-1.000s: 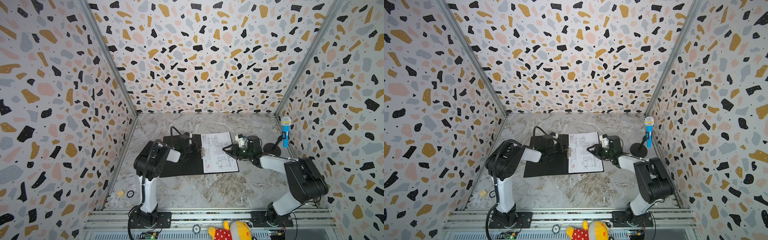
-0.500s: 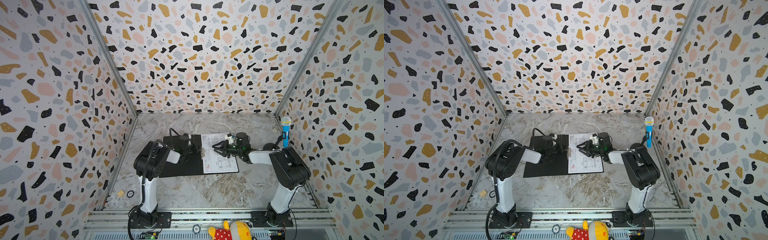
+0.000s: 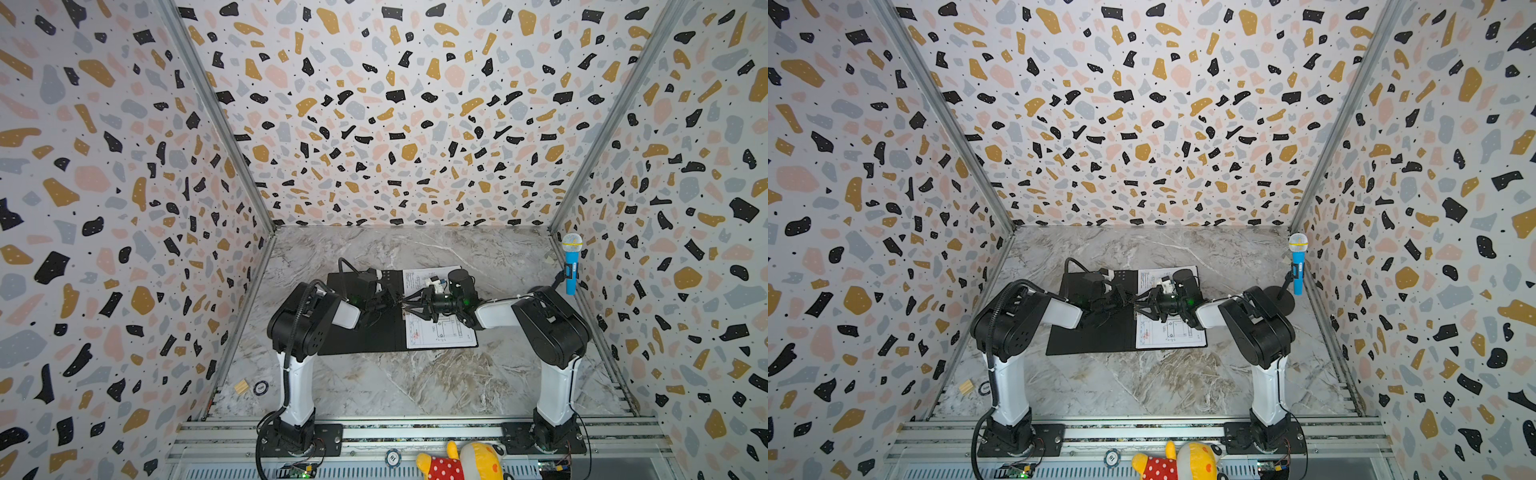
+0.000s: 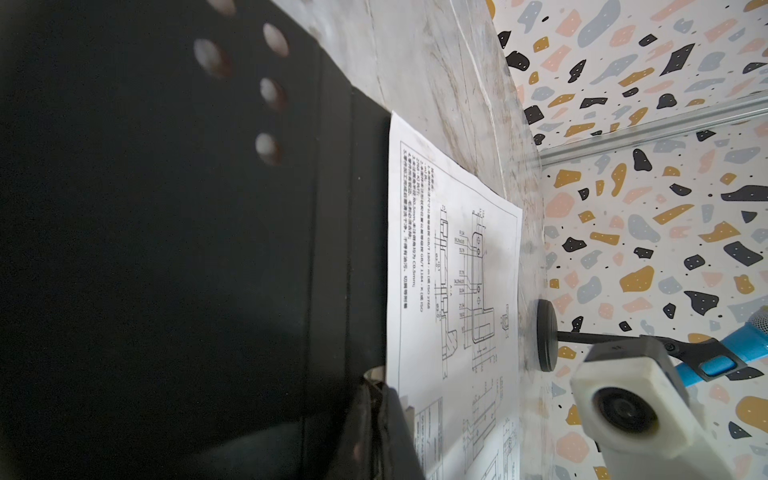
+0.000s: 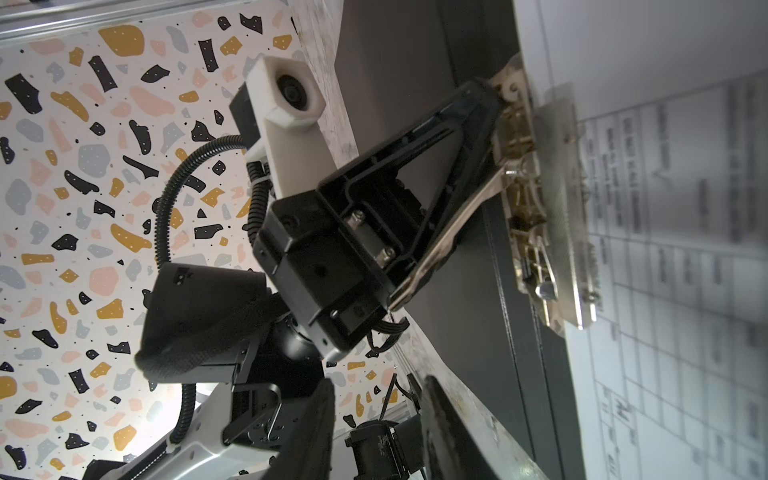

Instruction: Put the files into the folder

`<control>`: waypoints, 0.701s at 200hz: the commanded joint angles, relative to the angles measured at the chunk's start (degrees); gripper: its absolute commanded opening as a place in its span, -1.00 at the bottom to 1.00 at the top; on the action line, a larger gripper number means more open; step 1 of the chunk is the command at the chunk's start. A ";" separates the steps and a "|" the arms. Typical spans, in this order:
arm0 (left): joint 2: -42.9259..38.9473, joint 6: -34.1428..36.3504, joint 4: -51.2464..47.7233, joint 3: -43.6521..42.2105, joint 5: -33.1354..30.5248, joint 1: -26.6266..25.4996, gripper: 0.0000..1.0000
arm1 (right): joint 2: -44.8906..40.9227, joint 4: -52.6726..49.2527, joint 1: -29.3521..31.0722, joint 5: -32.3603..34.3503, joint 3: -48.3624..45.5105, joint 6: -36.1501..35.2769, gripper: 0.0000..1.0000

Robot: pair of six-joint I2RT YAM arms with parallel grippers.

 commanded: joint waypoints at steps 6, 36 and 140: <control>-1.29 -0.07 -0.88 -1.63 1.28 -0.60 -0.91 | 0.60 0.83 0.00 -0.52 2.77 1.77 -0.30; -1.32 0.16 -0.62 -2.21 1.09 -0.75 -0.92 | 1.95 1.15 0.00 -0.32 3.62 2.46 -0.32; -2.12 0.51 -1.75 -1.88 0.16 -0.89 -0.92 | 3.58 5.71 0.71 -1.34 3.58 5.98 -0.39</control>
